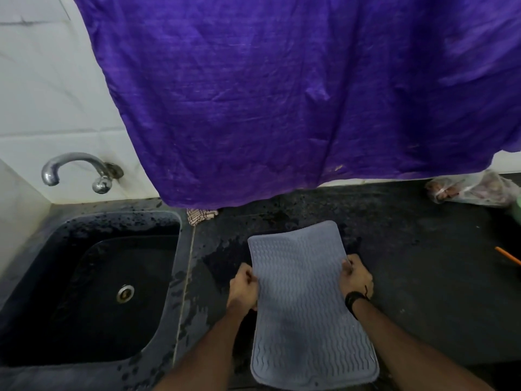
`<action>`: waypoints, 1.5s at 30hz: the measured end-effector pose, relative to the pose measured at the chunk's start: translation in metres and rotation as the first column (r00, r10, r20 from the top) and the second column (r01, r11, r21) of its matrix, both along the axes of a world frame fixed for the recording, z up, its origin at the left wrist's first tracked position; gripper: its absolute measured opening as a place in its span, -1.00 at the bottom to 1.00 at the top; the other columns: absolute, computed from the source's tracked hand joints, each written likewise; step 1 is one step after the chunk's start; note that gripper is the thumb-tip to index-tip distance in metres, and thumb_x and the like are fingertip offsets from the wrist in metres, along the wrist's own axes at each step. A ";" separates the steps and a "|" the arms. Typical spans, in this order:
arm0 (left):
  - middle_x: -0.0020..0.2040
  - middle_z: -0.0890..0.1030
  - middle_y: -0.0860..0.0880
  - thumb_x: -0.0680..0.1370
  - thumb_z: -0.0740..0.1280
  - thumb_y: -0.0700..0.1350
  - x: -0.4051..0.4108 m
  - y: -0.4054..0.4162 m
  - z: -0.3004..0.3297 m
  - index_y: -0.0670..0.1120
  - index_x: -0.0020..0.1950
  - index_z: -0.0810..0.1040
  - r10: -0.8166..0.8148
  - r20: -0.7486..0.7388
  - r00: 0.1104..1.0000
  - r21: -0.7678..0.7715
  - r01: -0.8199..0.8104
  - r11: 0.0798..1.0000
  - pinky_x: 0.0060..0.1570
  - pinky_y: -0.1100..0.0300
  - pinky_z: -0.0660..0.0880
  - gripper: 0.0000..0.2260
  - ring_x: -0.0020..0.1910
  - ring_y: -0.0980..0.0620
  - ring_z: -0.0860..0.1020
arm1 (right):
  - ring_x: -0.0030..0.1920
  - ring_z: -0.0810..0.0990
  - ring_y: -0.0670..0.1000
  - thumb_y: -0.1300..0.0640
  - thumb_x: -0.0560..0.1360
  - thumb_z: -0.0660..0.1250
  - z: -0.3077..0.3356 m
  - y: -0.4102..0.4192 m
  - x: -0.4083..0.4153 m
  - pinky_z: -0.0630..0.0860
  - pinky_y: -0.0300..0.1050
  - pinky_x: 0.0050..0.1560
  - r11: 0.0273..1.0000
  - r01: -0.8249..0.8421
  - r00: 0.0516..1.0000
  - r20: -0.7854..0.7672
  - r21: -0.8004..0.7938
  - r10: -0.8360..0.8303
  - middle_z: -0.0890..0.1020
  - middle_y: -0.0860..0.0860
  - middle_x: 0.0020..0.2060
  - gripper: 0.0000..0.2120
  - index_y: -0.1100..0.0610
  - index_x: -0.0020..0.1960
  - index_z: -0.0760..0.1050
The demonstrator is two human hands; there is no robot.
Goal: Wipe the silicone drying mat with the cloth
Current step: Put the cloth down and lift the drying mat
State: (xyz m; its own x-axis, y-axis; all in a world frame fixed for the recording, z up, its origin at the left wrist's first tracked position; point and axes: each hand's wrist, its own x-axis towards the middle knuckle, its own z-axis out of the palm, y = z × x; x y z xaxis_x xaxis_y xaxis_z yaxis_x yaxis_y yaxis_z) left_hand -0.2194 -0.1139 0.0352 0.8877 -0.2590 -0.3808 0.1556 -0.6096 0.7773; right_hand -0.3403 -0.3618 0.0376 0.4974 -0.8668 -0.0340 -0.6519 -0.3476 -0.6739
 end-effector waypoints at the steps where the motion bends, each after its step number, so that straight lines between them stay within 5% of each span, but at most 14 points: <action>1: -0.14 0.56 -0.19 0.62 0.18 -0.23 0.000 0.002 0.003 -0.08 -0.10 0.39 0.000 0.000 1.000 -0.022 0.000 1.000 -0.53 0.15 0.53 -0.88 -0.29 -0.08 0.60 | -0.31 0.47 0.12 -0.44 0.43 -0.22 0.003 0.001 -0.001 0.33 -0.15 -0.36 1.000 -0.003 1.000 0.012 -0.008 0.003 0.52 0.10 -0.27 -0.28 0.09 -0.02 0.44; 5: -0.23 0.53 -0.17 0.65 0.20 -0.20 0.006 0.014 0.020 -0.05 -0.13 0.36 0.010 0.032 0.999 -0.064 -0.008 0.998 -0.52 0.09 0.56 -0.84 -0.37 -0.04 0.55 | -0.38 0.42 0.09 -0.10 0.63 0.05 0.017 0.001 0.006 0.44 -0.04 -0.33 1.000 -0.013 0.999 0.042 0.011 0.012 0.56 0.18 -0.27 -0.66 0.13 -0.01 0.45; 13: -0.23 0.49 -0.21 0.67 0.17 -0.24 0.032 0.063 0.052 -0.11 -0.11 0.34 0.046 0.032 0.998 -0.047 -0.045 0.998 -0.54 0.07 0.53 -0.84 -0.36 -0.15 0.52 | -0.38 0.43 0.03 -0.13 0.62 0.05 0.031 0.036 0.043 0.25 -0.19 -0.42 0.984 -0.149 0.988 0.057 0.094 0.144 0.51 0.06 -0.29 -0.65 0.11 -0.06 0.43; 22: -0.05 0.56 -0.23 0.65 0.19 -0.19 0.064 0.107 0.039 -0.09 -0.08 0.37 0.170 -0.015 0.985 0.036 -0.169 0.985 -0.58 0.12 0.53 -0.88 -0.32 -0.07 0.56 | -0.33 0.44 0.04 -0.06 0.64 0.08 0.018 0.086 0.099 0.34 -0.16 -0.33 0.963 -0.165 0.985 -0.021 0.215 0.173 0.54 0.10 -0.20 -0.72 0.11 -0.02 0.43; 24: 0.07 0.57 -0.22 0.64 0.22 -0.13 0.068 0.110 0.034 -0.08 0.05 0.43 0.175 -0.055 0.983 0.079 -0.170 0.982 -0.38 0.03 0.63 -0.97 -0.16 -0.13 0.61 | -0.29 0.46 0.08 -0.11 0.63 0.08 0.014 0.091 0.105 0.32 -0.16 -0.36 0.955 -0.176 0.978 -0.069 0.239 0.197 0.54 0.12 -0.16 -0.71 0.10 0.06 0.41; 26: 0.23 0.54 -0.21 0.63 0.26 -0.10 0.071 0.113 0.025 -0.08 0.27 0.45 0.144 -0.094 0.985 0.178 -0.126 0.976 0.03 -0.01 0.61 -0.78 0.12 -0.21 0.59 | -0.22 0.50 0.11 -0.13 0.61 0.13 0.010 0.095 0.105 0.35 -0.14 -0.35 0.942 -0.160 0.965 -0.153 0.294 0.211 0.54 0.13 -0.11 -0.69 0.10 0.15 0.36; 28: 0.34 0.49 -0.23 0.62 0.27 -0.11 0.070 0.118 0.016 -0.14 0.39 0.42 0.108 -0.123 0.987 0.250 -0.074 0.965 0.20 0.02 0.52 -0.66 0.27 -0.22 0.52 | -0.17 0.53 0.11 -0.09 0.58 0.22 0.004 0.096 0.099 0.45 -0.11 -0.28 0.932 -0.111 0.952 -0.234 0.346 0.200 0.53 0.10 -0.07 -0.68 0.12 0.19 0.34; 35: 0.34 0.44 -0.22 0.58 0.32 -0.16 0.061 0.127 0.010 -0.09 0.41 0.32 0.185 -0.173 0.967 0.262 -0.136 0.955 0.19 -0.14 0.55 -0.59 0.24 -0.24 0.52 | -0.05 0.60 0.14 0.11 0.53 0.26 -0.005 0.103 0.077 0.50 -0.10 -0.20 0.941 -0.154 0.913 -0.320 0.301 0.252 0.57 0.16 0.05 -0.73 0.14 0.18 0.32; 45: 0.35 0.44 -0.28 0.63 0.25 -0.13 0.049 0.117 0.009 -0.13 0.47 0.22 0.269 -0.110 0.957 0.287 -0.229 0.930 0.23 -0.19 0.50 -0.57 0.25 -0.26 0.51 | -0.26 0.47 -0.01 0.15 0.53 0.29 0.001 0.105 0.071 0.38 -0.26 -0.42 0.939 -0.151 0.918 -0.308 0.310 0.250 0.57 0.12 0.03 -0.77 0.16 0.14 0.34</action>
State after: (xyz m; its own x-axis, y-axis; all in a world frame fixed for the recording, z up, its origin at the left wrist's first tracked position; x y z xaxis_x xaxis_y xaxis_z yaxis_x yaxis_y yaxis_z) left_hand -0.1709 0.0028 0.0442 0.8402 0.0930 -0.5342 0.4277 -0.7193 0.5474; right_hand -0.2691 -0.2567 0.0383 0.5752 -0.6814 -0.4526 -0.7930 -0.3287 -0.5130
